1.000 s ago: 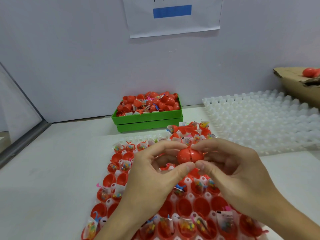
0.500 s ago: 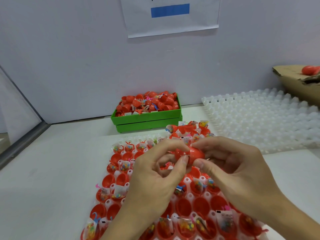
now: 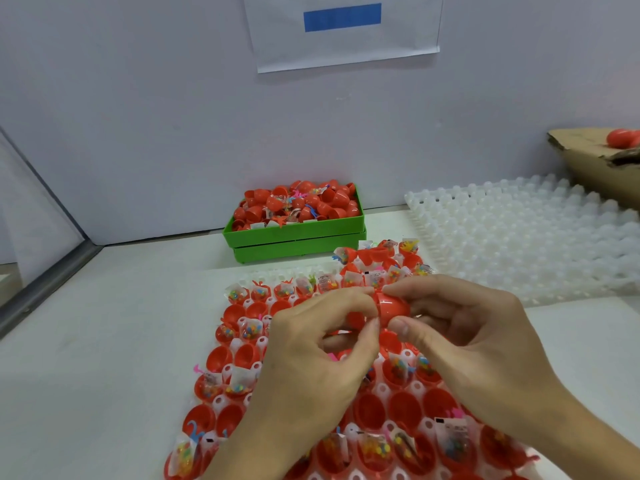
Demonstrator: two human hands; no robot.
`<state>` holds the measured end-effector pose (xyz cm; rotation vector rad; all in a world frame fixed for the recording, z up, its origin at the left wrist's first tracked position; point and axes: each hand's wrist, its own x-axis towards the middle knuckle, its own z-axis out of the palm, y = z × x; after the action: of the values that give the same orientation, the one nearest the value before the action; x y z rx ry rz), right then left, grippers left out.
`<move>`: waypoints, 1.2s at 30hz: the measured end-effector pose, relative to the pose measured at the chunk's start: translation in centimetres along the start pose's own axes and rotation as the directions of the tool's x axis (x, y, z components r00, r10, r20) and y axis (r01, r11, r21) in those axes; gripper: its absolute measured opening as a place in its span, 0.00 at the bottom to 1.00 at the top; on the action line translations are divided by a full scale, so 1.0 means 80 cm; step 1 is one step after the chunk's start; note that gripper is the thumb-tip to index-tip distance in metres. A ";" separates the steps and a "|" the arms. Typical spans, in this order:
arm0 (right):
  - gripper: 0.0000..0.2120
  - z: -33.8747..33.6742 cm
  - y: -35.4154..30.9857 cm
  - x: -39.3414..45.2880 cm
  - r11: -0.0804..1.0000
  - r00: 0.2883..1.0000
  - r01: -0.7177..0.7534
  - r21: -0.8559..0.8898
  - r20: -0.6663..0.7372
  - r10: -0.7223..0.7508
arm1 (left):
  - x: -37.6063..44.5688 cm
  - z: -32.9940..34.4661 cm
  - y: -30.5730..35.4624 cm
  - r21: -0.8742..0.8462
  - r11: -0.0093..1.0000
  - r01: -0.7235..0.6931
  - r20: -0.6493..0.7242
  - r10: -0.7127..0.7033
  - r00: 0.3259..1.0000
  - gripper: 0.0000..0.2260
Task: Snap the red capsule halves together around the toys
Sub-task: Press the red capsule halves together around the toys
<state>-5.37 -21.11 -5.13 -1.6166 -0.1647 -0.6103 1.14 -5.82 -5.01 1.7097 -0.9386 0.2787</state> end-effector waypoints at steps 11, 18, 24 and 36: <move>0.15 -0.002 0.000 0.002 1.000 1.000 0.015 -0.009 -0.009 -0.015 | -0.001 0.001 0.007 -0.226 0.959 0.170 -0.002 -0.175 0.985 0.12; 0.13 -0.007 -0.001 0.003 0.998 1.000 0.022 -0.064 -0.010 -0.022 | -0.001 -0.001 0.007 -0.315 0.919 0.237 0.083 -0.222 0.971 0.13; 0.15 -0.008 -0.004 0.005 0.992 0.999 0.037 -0.117 -0.004 -0.038 | 0.003 0.000 0.003 -0.345 0.907 0.242 0.065 -0.234 0.970 0.14; 0.14 -0.007 -0.009 0.004 0.998 0.999 -0.034 -0.058 -0.035 0.032 | 0.005 -0.005 0.009 -0.368 0.906 0.211 0.106 -0.185 0.977 0.12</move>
<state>-5.57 -21.58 -4.33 -1.6608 -0.0956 -0.6219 0.99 -5.71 -4.14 1.4469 -0.7993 -0.0946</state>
